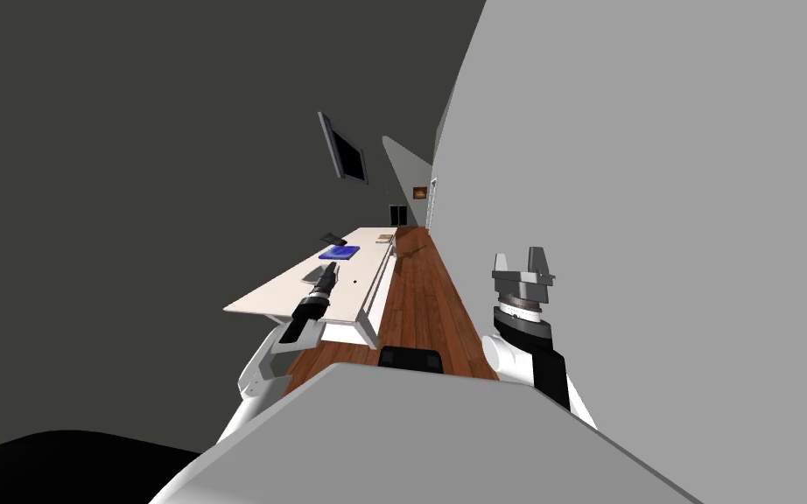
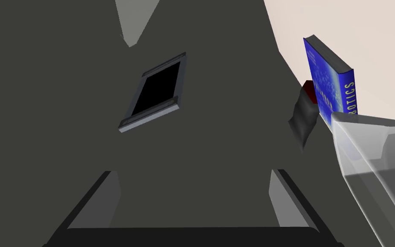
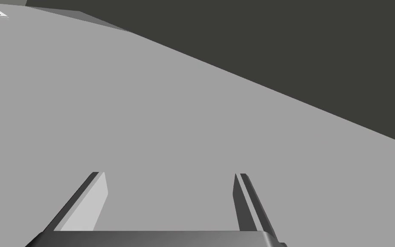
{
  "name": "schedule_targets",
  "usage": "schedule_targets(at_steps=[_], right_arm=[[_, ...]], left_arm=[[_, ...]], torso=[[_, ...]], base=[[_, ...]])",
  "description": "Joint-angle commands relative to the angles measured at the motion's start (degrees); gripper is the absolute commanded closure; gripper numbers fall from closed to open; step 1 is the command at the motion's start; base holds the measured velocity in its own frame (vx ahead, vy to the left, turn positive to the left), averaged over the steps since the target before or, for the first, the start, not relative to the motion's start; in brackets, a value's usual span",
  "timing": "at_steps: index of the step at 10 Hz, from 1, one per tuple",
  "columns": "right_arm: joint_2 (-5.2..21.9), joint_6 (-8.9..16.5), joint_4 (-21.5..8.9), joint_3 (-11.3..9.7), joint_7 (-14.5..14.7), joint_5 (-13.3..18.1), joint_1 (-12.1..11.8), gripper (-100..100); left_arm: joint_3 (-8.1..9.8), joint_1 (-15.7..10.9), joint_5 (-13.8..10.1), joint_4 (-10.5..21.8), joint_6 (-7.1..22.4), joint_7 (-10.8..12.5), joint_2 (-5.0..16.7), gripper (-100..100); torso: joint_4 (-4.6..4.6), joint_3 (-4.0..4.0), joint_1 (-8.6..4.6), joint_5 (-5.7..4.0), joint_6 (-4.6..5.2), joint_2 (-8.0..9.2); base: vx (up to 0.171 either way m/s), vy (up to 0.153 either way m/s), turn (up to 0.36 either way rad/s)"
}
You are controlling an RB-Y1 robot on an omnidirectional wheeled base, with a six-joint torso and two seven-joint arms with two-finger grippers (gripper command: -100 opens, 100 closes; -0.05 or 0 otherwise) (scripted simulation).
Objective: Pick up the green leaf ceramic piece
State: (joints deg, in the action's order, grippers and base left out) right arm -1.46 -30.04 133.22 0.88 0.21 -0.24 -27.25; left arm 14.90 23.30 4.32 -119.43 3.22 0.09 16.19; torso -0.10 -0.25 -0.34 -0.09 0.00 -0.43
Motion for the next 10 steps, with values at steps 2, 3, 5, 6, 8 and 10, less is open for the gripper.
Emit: schedule_targets(at_steps=[2, 3, 5, 6, 8, 10], right_arm=[[0.0, 0.0, 0.0, 0.0, 0.0, 0.0, 0.0, 0], [0.0, 0.0, 0.0, 0.0, 0.0, 0.0, 0.0, 0], [0.0, 0.0, 0.0, 0.0, 0.0, 0.0, 0.0, 0], [0.0, 0.0, 0.0, 0.0, 0.0, 0.0, 0.0, 0], [0.0, 0.0, 0.0, 0.0, 0.0, 0.0, 0.0, 0], [0.0, 0.0, 0.0, 0.0, 0.0, 0.0, -0.01, 0]], left_arm=[[0.56, 0.02, 0.82, 1.35, 3.16, -1.5, 0.2, -100], [1.09, 0.0, 1.18, 2.56, 5.0, -2.41, 0.72, -100], [1.61, 0.0, 1.55, 3.79, 6.82, -3.4, 1.28, -100], [2.1, 0.01, 1.91, 5.05, 8.61, -4.46, 1.87, -100], [3.01, 0.1, 2.61, 7.6, 12.05, -6.73, 3.13, -100], [3.76, 0.29, 3.24, 10.16, 15.28, -9.08, 4.35, -100]], torso=[[-0.01, -0.02, -0.05, -0.01, 0.0, -0.04], [0.01, 0.02, 0.02, -0.01, 0.0, 0.05], [0.0, -0.02, -0.07, -0.02, 0.0, -0.03], [0.0, 0.01, 0.06, 0.0, 0.0, 0.03], [0.0, -0.01, 0.08, 0.01, -0.01, 0.0], [-0.04, -0.1, -0.05, -0.02, -0.01, -0.16]], base=[[0.103, -0.106, 0.012], [0.092, -0.102, 0.003], [0.108, -0.106, 0.015], [0.113, -0.066, 0.003], [0.125, -0.107, 0.017], [0.154, -0.116, 0.017]])
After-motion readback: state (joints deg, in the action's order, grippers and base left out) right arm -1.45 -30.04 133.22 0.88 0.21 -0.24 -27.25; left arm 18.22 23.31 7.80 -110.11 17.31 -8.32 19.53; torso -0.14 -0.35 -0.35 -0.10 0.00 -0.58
